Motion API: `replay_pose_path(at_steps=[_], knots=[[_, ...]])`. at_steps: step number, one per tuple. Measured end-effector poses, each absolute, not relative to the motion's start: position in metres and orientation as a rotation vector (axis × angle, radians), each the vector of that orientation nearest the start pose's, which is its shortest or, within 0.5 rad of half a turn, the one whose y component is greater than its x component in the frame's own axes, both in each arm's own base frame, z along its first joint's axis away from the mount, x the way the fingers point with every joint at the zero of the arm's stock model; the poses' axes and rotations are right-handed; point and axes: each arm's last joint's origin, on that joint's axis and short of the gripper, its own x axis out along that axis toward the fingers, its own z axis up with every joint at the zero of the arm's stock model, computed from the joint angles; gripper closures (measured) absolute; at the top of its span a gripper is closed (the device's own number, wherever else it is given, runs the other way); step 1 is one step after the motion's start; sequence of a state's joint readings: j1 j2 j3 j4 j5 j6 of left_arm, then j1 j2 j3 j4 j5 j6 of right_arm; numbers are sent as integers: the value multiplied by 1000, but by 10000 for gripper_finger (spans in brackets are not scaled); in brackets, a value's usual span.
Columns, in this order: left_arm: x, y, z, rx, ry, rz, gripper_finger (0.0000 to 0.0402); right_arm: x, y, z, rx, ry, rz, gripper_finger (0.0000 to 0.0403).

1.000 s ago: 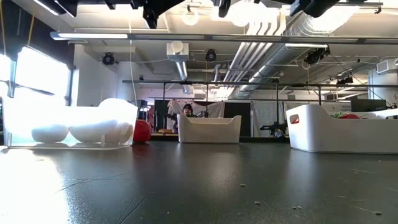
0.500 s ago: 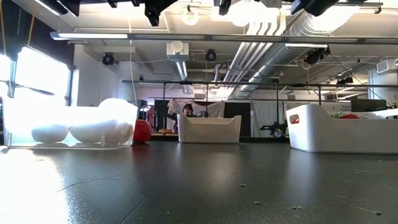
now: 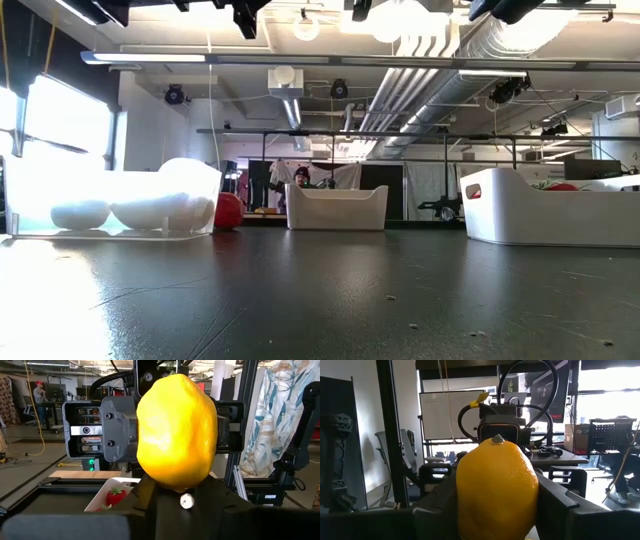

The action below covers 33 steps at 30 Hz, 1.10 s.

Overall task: Sort produce into baskets
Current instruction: Put the yellow lemon into the transparent bin

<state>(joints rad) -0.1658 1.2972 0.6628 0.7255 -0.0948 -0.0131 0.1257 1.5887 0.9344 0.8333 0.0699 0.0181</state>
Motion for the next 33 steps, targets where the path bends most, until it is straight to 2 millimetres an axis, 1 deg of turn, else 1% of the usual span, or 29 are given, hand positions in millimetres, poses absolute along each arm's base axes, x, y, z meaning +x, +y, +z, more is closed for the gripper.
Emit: replay_pose_path(at_steps=[4,13,14,16,20,23,26,33], knots=[[274,-43,269,-2,-87,-71,346,348,42,283,26,-175,56,235],[275,-43,266,7,-53,-73,354,348,42,281,16,-167,54,235],[275,-43,266,9,-52,-74,355,348,42,281,16,-167,54,231],[275,-43,266,11,-49,-73,357,348,42,281,17,-166,46,201],[275,-41,265,13,-45,-64,358,349,40,280,21,-157,14,124],[275,-40,266,10,-46,-65,361,349,40,279,13,-152,5,92],[275,-39,266,7,-45,-67,361,349,40,279,11,-155,2,80],[275,-39,263,10,-16,-65,362,349,40,280,-2,-164,6,76]])
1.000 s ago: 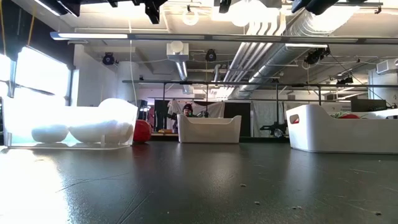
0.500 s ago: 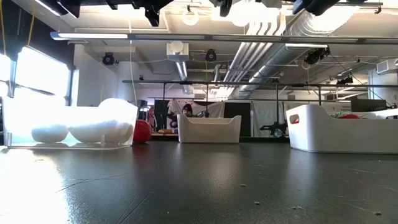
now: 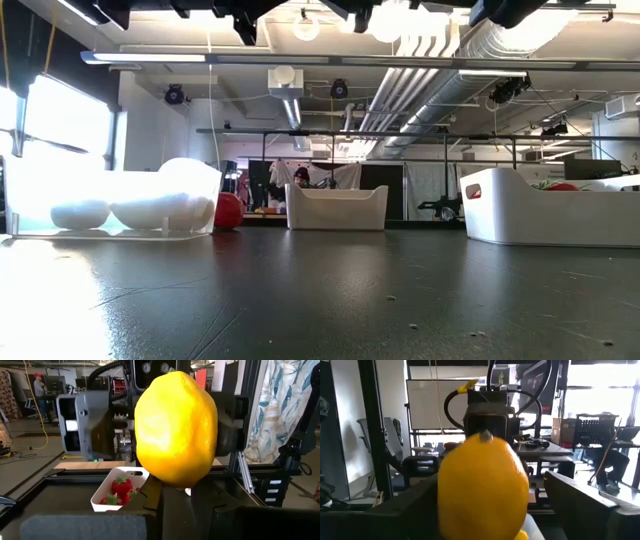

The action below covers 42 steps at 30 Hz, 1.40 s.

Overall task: Sort produce into baskets
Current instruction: Put the yellow lemon into the transparent bin

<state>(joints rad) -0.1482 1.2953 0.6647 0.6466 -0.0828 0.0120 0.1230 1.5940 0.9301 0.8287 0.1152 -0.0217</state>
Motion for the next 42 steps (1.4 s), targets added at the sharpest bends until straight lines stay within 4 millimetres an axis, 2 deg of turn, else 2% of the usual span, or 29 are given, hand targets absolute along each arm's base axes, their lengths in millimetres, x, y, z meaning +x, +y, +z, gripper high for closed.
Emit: replay_pose_path(at_steps=[5,21,31,42], knots=[[276,-37,262,11,-11,-59,362,349,40,280,-25,-170,6,76],[266,-29,238,-9,62,-29,362,348,40,283,-45,-196,9,75],[229,-23,235,-44,258,33,362,348,40,284,-49,-196,11,75],[181,-17,217,-155,693,135,365,349,41,277,-57,-128,14,75]])
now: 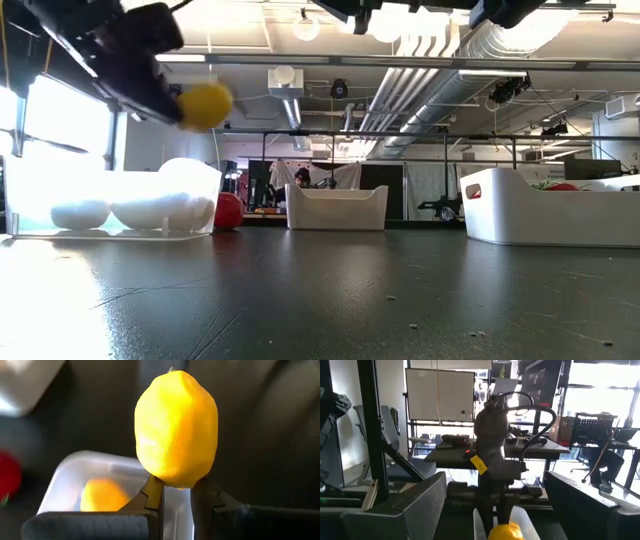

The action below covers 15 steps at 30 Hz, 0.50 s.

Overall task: Sort produce into baskets
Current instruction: Put the yellow lemon into the transparent bin

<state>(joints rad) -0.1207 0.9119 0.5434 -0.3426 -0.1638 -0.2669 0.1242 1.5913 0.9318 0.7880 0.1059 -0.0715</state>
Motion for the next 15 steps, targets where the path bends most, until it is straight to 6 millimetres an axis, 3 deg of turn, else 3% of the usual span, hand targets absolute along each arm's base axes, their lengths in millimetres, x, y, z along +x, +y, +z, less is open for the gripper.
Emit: replay_pose_path(at_steps=[8,15], knots=[[164,-23,231,-214,887,165,366,349,41,274,-83,-100,14,75],[144,-27,232,-253,1094,236,366,350,41,272,-86,-77,15,75]])
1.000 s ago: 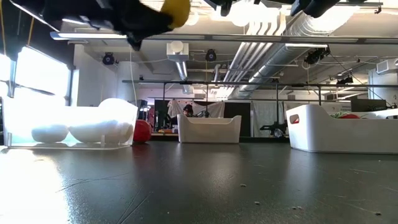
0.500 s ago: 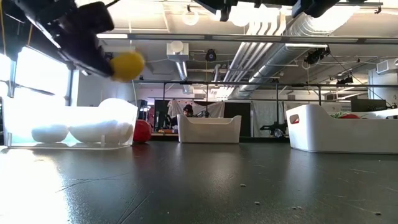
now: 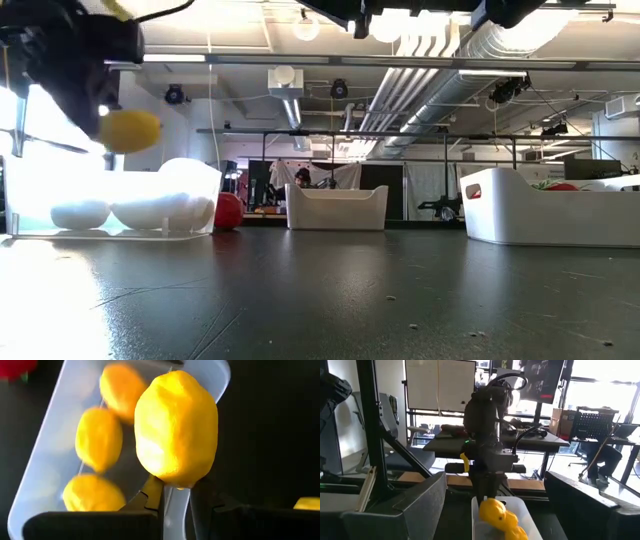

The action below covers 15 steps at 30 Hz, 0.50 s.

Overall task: Sort produce into baskets
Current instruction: Put the yellow lemon into the transparent bin

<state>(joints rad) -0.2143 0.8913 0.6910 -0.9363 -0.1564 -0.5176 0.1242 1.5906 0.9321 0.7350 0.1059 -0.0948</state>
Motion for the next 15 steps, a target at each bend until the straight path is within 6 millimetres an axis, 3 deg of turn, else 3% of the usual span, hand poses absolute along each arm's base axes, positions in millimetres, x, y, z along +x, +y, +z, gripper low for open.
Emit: replay_pose_path(at_steps=[6,15], knots=[[134,-26,225,-283,1228,324,366,350,41,271,-88,-63,15,75],[145,-32,212,-303,1328,363,366,350,40,265,-107,5,6,76]])
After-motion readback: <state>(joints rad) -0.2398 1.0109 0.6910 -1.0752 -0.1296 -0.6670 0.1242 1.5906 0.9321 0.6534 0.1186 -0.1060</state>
